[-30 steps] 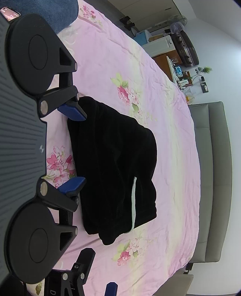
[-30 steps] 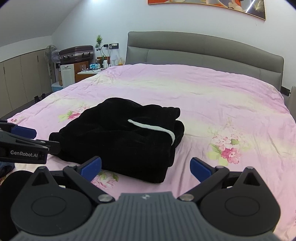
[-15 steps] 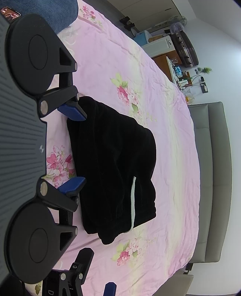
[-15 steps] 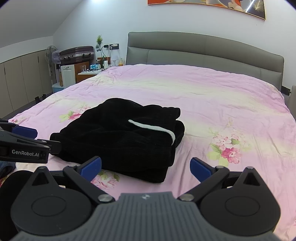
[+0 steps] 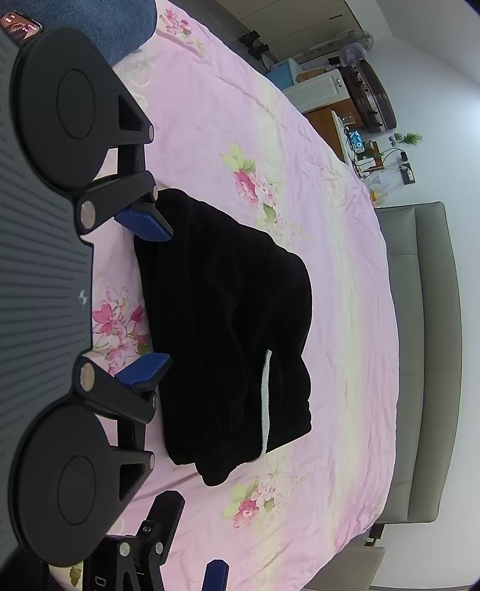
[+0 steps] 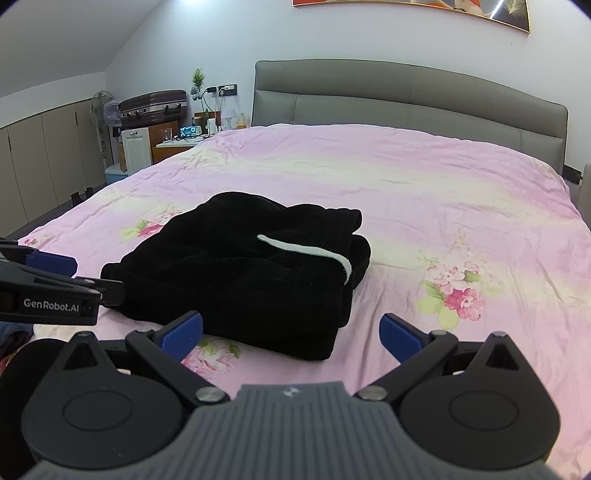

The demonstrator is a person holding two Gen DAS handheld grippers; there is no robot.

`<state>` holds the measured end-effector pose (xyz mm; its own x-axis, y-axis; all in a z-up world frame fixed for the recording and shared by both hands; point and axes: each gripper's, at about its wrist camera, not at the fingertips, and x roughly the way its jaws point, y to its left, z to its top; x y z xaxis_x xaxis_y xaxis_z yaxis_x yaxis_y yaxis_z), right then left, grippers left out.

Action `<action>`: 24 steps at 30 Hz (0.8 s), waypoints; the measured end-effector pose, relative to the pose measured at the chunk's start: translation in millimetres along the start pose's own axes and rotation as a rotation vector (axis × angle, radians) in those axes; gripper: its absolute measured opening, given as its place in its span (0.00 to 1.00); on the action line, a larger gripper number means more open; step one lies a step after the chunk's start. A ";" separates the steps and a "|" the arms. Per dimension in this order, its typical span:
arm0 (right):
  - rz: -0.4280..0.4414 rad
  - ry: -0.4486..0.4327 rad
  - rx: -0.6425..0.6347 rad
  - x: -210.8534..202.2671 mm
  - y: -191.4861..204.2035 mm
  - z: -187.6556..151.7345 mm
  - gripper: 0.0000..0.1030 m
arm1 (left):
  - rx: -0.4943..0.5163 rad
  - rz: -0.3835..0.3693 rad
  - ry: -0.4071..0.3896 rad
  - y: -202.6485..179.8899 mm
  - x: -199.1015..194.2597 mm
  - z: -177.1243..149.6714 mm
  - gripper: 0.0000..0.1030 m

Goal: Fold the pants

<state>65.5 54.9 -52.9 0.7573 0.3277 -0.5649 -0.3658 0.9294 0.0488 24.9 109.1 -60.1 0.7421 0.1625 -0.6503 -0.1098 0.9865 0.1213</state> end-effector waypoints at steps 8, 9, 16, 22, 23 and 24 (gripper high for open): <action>-0.001 0.001 -0.002 0.7 0.3 0.5 0.95 | -0.004 -0.001 0.005 -4.1 2.6 -0.9 0.79; 0.000 0.001 -0.002 0.6 0.3 0.4 0.95 | -0.004 -0.001 0.005 -4.4 2.4 -1.2 0.79; 0.000 -0.001 -0.002 -0.2 0.1 0.0 0.95 | -0.008 0.001 0.002 -5.2 2.5 -1.5 0.79; -0.001 -0.002 -0.001 -0.4 -0.1 0.3 0.95 | -0.004 0.001 0.003 -6.4 2.6 -1.8 0.79; -0.001 -0.002 -0.001 -0.4 -0.1 0.3 0.95 | -0.006 0.001 0.004 -6.5 2.8 -1.9 0.79; -0.001 -0.002 -0.001 -0.3 -0.2 0.4 0.95 | -0.007 0.002 0.005 -6.7 3.0 -1.8 0.79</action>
<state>65.5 54.7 -52.5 0.7588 0.3270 -0.5633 -0.3654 0.9297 0.0474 26.7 103.0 -64.1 0.7388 0.1646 -0.6535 -0.1159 0.9863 0.1175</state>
